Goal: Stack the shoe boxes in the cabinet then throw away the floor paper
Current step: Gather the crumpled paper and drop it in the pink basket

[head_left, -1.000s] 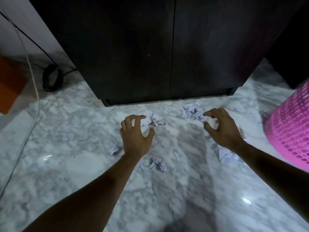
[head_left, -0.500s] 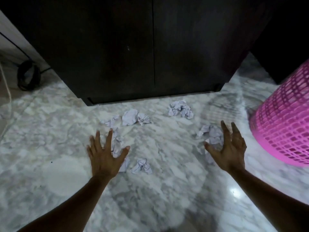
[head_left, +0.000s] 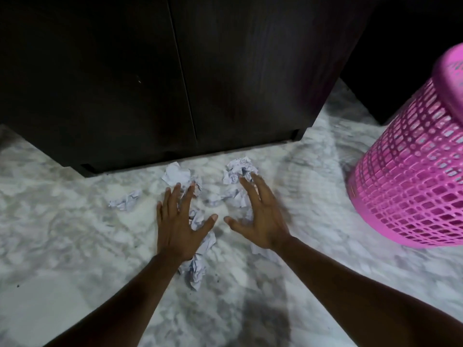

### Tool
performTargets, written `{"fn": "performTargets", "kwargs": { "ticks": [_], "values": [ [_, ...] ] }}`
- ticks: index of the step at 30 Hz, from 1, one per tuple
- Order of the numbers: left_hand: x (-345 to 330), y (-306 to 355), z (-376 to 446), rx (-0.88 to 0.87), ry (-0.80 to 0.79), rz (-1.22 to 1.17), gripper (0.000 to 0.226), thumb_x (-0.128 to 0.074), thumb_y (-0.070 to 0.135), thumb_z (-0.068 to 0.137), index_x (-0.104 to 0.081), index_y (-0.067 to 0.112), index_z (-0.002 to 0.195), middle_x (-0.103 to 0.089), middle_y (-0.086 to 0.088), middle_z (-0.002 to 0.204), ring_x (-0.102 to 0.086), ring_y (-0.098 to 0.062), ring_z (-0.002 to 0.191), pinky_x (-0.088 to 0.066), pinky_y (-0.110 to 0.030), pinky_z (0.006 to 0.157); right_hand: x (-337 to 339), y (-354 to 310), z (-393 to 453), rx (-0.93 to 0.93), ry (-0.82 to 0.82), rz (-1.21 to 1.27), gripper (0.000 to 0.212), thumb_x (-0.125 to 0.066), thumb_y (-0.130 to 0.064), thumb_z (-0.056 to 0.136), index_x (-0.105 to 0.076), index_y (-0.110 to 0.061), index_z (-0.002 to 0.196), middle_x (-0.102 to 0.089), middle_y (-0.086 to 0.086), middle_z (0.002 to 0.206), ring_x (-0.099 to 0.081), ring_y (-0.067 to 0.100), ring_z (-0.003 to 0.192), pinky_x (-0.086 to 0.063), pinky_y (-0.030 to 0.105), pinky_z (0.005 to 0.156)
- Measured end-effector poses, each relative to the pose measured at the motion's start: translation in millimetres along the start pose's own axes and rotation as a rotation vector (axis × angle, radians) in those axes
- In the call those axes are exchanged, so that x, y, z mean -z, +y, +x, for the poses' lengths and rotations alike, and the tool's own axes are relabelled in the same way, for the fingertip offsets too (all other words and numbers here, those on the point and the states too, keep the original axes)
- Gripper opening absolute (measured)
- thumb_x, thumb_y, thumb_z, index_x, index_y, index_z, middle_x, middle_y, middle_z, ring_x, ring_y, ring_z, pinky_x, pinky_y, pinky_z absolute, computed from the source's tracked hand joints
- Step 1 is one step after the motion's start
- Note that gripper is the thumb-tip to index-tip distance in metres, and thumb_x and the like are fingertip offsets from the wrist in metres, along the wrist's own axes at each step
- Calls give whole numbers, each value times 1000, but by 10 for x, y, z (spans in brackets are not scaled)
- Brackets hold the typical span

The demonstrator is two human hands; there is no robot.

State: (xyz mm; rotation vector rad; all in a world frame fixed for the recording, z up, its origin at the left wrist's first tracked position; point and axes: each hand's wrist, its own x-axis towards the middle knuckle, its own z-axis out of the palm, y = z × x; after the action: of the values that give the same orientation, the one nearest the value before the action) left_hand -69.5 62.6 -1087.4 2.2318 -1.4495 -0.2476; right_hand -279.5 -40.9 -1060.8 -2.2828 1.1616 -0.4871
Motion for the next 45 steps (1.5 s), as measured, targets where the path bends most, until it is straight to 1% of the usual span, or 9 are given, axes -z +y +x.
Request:
{"fn": "performTargets", "kwargs": {
  "ticks": [7, 11, 15, 20, 25, 30, 37, 41, 45],
  "values": [
    [347, 45, -173, 49, 187, -161, 89, -54, 70, 85, -32, 25, 160, -23, -8, 169, -15, -30, 159, -19, -64, 123, 444, 350, -283, 10, 81, -102, 110, -60, -82, 78, -25, -23, 165, -12, 6, 176, -13, 25, 162, -23, 57, 126],
    [370, 68, -831, -101, 0, -89, 113, -65, 82, 72, -28, 24, 162, -11, -6, 173, -5, -28, 161, -9, -62, 125, 379, 495, -714, 76, -63, -180, 133, -64, -93, 66, -16, -22, 167, -2, 10, 177, -6, 29, 163, -26, 65, 122],
    [175, 71, -1004, -195, -148, 26, 125, -65, 93, 61, -26, 30, 162, -7, -5, 174, -2, -30, 161, -14, -69, 122, 188, 371, -611, 150, -110, -200, 135, -64, -95, 65, -15, -23, 168, 1, 12, 176, -2, 31, 163, -21, 64, 125],
    [188, 37, -538, -108, -100, 128, 127, -62, 93, 62, -18, 31, 164, -4, -10, 173, 0, -33, 161, -12, -70, 122, 23, 167, -139, 113, -155, -198, 132, -56, -97, 67, -1, -32, 168, 12, 7, 176, 10, 27, 163, -12, 58, 129],
    [495, -359, 145, 18, 25, 181, 136, -59, 99, 55, -10, 36, 164, 8, -10, 173, 13, -39, 159, -1, -74, 120, -162, -88, 672, 104, -61, -259, 133, -52, -102, 62, 0, -38, 167, 16, 8, 175, 14, 31, 162, -5, 60, 129],
    [496, -504, 305, 114, -60, 116, 141, -56, 104, 45, 0, 47, 162, 13, -7, 172, 13, -44, 157, -6, -77, 119, -130, 173, 631, -2, -11, -205, 137, -56, -102, 57, -4, -38, 167, 9, 8, 176, 6, 36, 162, -12, 64, 127],
    [351, -429, 699, -96, -181, 77, 132, -57, 99, 50, -3, 50, 160, 1, -4, 172, -3, -35, 159, -17, -73, 118, -122, 45, 958, -15, -114, -82, 134, -70, -89, 61, -6, -35, 166, 7, 3, 176, -3, 26, 163, -18, 50, 129],
    [302, -346, 720, -96, -153, 49, 131, -61, 96, 52, -7, 48, 161, 0, -3, 171, -5, -34, 159, -14, -72, 120, 33, 106, 864, 45, -19, -37, 116, -65, -79, 74, -12, -34, 166, -2, 4, 176, -11, 26, 162, -24, 53, 125],
    [319, -390, 739, -119, -155, 52, 131, -57, 99, 51, -9, 48, 161, 0, -2, 171, -4, -32, 160, -14, -72, 119, 240, 266, 484, 127, -56, -93, 130, -71, -85, 66, -8, -32, 167, 7, 2, 176, -7, 28, 163, -23, 60, 125]
  ]
}}
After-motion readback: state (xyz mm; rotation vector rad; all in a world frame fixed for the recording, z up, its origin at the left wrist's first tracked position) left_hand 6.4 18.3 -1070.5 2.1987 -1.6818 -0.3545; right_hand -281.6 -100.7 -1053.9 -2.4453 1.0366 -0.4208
